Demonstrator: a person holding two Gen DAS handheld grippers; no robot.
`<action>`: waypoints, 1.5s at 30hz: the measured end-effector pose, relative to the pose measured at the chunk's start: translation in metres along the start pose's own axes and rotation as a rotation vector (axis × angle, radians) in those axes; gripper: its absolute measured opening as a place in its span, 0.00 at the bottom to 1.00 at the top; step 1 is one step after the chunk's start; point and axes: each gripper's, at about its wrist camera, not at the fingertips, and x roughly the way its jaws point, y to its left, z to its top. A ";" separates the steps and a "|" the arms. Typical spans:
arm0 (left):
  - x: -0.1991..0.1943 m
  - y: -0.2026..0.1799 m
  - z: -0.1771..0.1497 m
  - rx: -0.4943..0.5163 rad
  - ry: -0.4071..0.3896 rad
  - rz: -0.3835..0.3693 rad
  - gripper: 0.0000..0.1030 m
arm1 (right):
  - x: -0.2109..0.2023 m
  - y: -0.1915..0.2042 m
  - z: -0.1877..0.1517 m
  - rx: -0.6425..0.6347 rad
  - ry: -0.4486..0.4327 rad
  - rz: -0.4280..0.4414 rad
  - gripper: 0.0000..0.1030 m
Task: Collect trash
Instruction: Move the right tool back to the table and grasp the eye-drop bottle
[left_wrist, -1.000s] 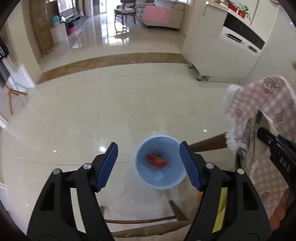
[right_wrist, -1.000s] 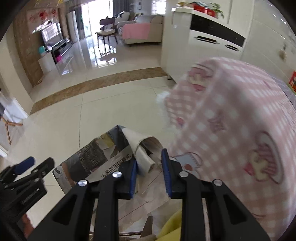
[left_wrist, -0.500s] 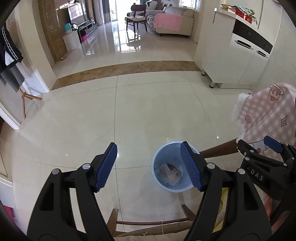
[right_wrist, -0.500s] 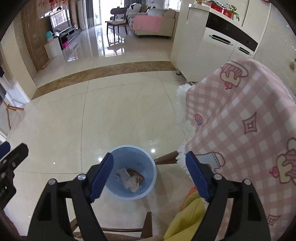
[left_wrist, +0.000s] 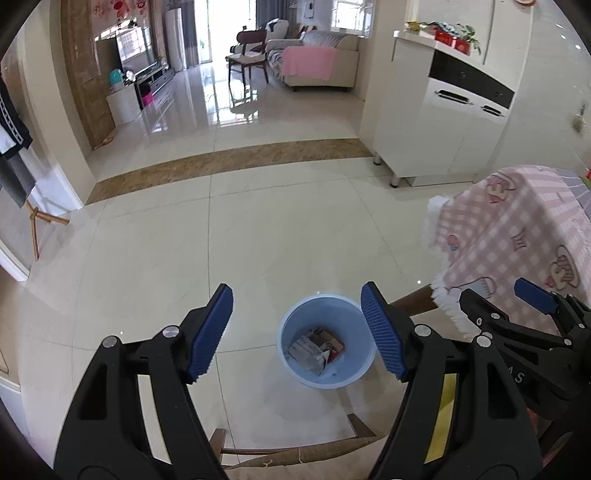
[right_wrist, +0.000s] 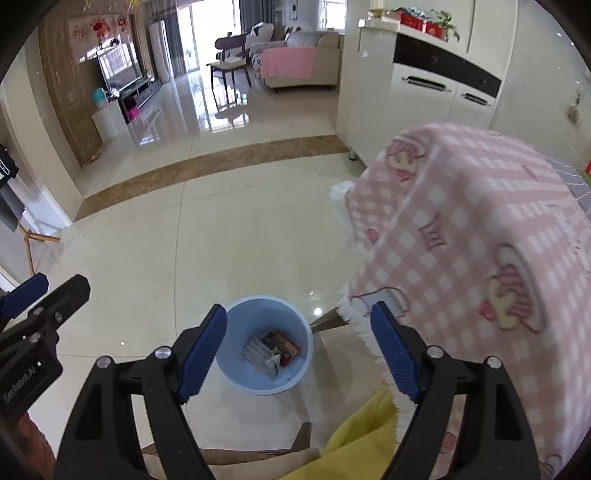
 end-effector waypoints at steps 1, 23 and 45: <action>-0.003 -0.004 0.000 0.005 -0.006 -0.005 0.69 | -0.007 -0.003 -0.001 0.004 -0.013 0.009 0.77; -0.091 -0.155 0.005 0.286 -0.168 -0.379 0.76 | -0.161 -0.139 -0.056 0.289 -0.299 -0.271 0.85; -0.086 -0.291 -0.043 0.548 -0.034 -0.573 0.78 | -0.159 -0.272 -0.140 0.661 -0.125 -0.417 0.88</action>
